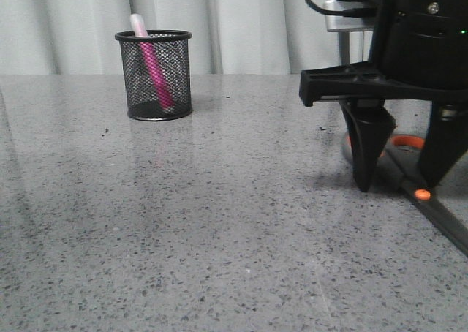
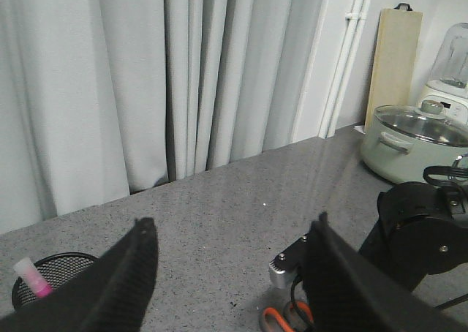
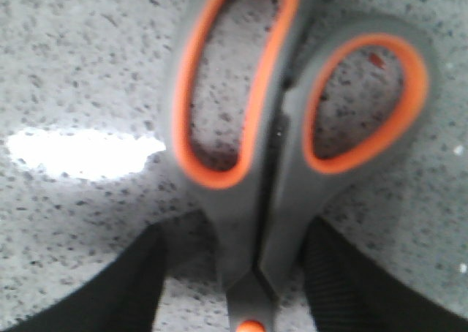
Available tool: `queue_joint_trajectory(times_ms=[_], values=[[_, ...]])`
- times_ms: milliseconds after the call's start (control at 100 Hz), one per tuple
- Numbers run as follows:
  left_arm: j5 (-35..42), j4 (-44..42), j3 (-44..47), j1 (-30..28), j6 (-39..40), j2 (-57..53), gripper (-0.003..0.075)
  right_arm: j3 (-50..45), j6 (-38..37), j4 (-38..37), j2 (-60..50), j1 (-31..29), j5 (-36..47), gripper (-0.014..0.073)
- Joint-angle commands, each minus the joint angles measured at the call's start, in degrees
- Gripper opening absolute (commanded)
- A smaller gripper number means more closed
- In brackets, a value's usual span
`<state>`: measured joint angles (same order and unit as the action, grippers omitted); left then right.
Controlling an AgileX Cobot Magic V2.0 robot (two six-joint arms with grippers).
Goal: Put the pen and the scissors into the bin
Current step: 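Grasp the scissors with the right gripper and lift them upright, then move the scissors over the mesh cup and release them inside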
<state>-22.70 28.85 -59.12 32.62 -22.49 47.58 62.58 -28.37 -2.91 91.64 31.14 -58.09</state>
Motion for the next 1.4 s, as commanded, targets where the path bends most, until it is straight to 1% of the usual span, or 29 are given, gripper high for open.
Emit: queue_joint_trajectory(times_ms=[0,70,140,220,370,440,530,600,680,769,809,919,979,1029,1099,1179,1249,1389], values=[[3.4,0.9,-1.5,0.5,0.0,-0.6,0.0407,-2.9,0.0,1.6,5.7,0.6,3.0,0.0255],[3.4,0.9,-1.5,0.5,0.0,-0.6,0.0407,-2.9,0.0,0.5,6.2,0.6,2.8,0.0183],[3.4,0.9,-1.5,0.5,0.0,-0.6,0.0407,-2.9,0.5,-0.8,6.3,0.6,2.6,0.0087],[3.3,0.9,-1.5,0.5,0.0,-0.6,0.0407,-2.8,2.3,-1.6,6.3,0.6,2.6,-0.0075],[3.3,0.9,-1.5,0.5,0.0,-0.7,0.0407,0.9,2.7,-3.7,4.5,0.6,2.9,-0.0071],[3.1,0.9,-1.5,0.4,0.0,-1.5,0.0407,4.8,2.8,-4.3,1.5,1.2,5.0,-0.0071],[3.0,0.9,-1.5,0.4,0.0,-3.2,0.0407,12.0,2.9,-6.2,-3.0,3.3,8.9,-0.0069],[2.7,0.9,-1.5,0.4,0.0,-5.3,0.0407,18.2,3.6,-8.2,-5.3,5.4,13.6,-0.0069],[3.1,0.9,-1.5,0.4,0.0,-7.4,0.0406,25.3,5.7,-8.5,-5.5,6.7,19.8,-0.0069],[4.0,0.9,-1.5,0.4,0.0,-9.7,0.0391,31.8,9.5,-8.4,-3.4,7.6,30.6,-0.0070],[3.9,0.9,-1.5,0.4,0.0,-10.8,0.0367,33.8,10.8,-8.4,-2.4,7.7,34.7,-0.0070],[4.1,0.2,-1.5,0.4,0.0,-12.6,0.0286,35.7,11.0,-9.3,1.7,7.0,49.7,-0.0070],[4.1,-0.8,-1.5,0.4,0.0,-13.6,0.0225,35.7,11.0,-9.7,4.7,6.2,58.4,-0.0071],[3.9,-1.7,-1.5,0.4,0.0,-14.2,0.0172,35.7,11.0,-10.2,7.3,5.5,64.2,-0.0072],[3.3,-3.1,-1.5,0.4,0.0,-15.3,0.0097,35.7,11.0,-10.2,11.0,4.5,69.7,-0.0074],[2.0,-4.6,-1.5,0.4,0.0,-16.8,0.0024,35.7,11.0,-10.2,14.6,3.6,71.3,-0.0074],[0.5,-5.6,-1.5,0.4,0.0,-18.0,-0.0013,35.7,11.0,-10.2,17.1,3.1,70.3,-0.0074],[-1.7,-7.4,-1.5,0.4,0.0,-20.0,-0.0019,35.5,11.0,-10.2,20.7,2.8,69.6,-0.0073]])
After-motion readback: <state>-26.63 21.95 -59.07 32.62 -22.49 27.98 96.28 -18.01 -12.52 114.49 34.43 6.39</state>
